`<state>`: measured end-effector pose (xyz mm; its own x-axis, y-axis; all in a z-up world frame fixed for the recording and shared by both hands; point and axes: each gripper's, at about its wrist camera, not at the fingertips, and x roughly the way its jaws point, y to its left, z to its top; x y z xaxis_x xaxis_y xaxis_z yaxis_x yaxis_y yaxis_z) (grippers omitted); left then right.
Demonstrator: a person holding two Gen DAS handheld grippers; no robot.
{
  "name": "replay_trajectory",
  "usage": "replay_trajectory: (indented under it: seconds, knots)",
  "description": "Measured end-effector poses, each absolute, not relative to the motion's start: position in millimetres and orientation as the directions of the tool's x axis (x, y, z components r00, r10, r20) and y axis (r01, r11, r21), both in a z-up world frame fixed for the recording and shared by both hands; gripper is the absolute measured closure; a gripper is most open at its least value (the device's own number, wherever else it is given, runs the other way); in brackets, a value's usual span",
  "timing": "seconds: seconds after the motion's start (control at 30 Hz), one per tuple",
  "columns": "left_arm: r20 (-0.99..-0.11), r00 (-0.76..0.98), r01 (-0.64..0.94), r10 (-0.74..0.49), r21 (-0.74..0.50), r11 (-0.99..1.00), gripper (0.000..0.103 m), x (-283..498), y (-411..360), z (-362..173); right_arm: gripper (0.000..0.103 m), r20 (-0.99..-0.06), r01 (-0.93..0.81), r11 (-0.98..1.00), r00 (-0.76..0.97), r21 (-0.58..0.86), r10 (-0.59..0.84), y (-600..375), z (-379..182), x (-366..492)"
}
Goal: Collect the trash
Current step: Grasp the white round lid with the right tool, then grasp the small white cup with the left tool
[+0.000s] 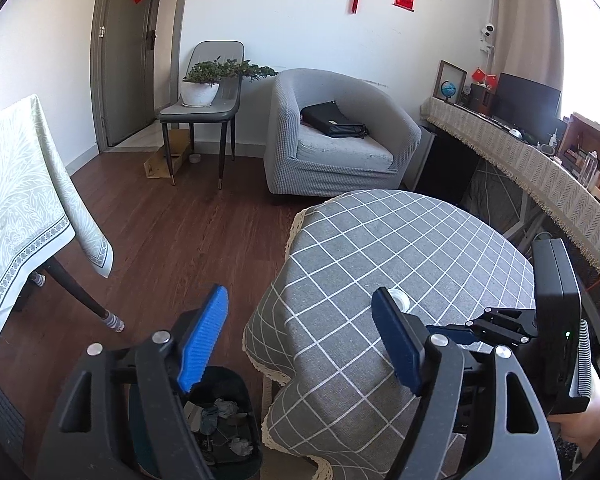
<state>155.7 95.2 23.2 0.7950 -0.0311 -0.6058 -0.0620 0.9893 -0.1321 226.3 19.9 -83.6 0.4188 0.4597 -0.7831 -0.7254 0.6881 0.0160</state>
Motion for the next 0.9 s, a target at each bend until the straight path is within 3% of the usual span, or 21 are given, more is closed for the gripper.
replay_trajectory:
  seconds: [0.13,0.9]
  knots:
    - [-0.612,0.789,-0.054,-0.042,-0.137,0.989,0.026,162,88,19,0.063,-0.775,-0.734,0.679,0.426,0.006,0.467,17,-80,228]
    - [-0.731,0.676,0.046,-0.095,-0.087,0.995,0.025,233,12,-29,0.063,-0.732,-0.545,0.829,0.512,0.127,0.449,-94,-59,263]
